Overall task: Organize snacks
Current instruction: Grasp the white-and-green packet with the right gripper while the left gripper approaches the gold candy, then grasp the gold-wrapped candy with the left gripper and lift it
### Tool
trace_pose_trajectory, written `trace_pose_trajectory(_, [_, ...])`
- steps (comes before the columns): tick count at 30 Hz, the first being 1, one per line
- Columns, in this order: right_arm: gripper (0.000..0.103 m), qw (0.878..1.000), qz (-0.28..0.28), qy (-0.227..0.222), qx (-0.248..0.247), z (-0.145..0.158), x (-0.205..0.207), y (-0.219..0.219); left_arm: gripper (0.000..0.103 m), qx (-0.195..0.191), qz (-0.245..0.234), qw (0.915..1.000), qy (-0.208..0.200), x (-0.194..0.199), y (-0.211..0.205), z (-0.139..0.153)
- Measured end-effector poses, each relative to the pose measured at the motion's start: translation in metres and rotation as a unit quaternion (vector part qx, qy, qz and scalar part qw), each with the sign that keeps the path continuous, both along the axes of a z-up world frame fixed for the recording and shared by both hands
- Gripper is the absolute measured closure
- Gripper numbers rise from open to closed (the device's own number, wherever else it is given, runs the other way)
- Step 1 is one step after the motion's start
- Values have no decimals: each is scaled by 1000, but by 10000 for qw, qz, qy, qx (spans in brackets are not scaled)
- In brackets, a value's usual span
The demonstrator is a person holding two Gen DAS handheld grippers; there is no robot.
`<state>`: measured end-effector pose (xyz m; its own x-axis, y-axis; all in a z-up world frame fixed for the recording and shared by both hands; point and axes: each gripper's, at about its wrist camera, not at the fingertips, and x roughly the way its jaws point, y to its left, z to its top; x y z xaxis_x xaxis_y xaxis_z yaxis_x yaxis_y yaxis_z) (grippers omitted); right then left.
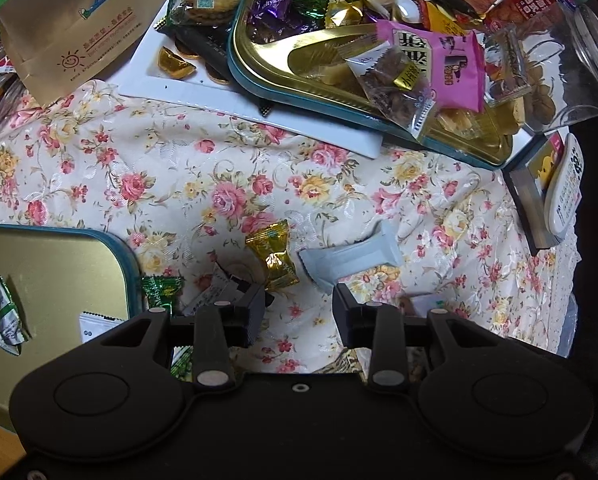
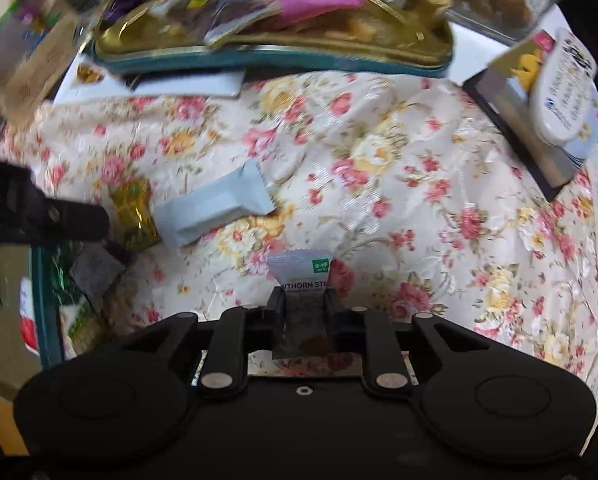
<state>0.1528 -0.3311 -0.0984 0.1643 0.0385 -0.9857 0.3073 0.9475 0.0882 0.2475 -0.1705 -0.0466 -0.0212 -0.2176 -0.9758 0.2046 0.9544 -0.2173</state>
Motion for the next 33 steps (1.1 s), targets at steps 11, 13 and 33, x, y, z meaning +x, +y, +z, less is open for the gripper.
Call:
trace_pose_trajectory(11, [82, 9966, -389, -644, 348, 61, -7, -9, 58, 54, 411, 9991, 117, 9, -3, -34])
trace_pose_trajectory(13, [82, 9962, -333, -704, 380, 66, -9, -7, 59, 129, 505, 9986, 111, 8, -3, -39])
trace_pose_trajectory(33, [82, 9953, -148, -914, 296, 80, -12, 8, 79, 712, 419, 9961, -297, -6, -26, -54])
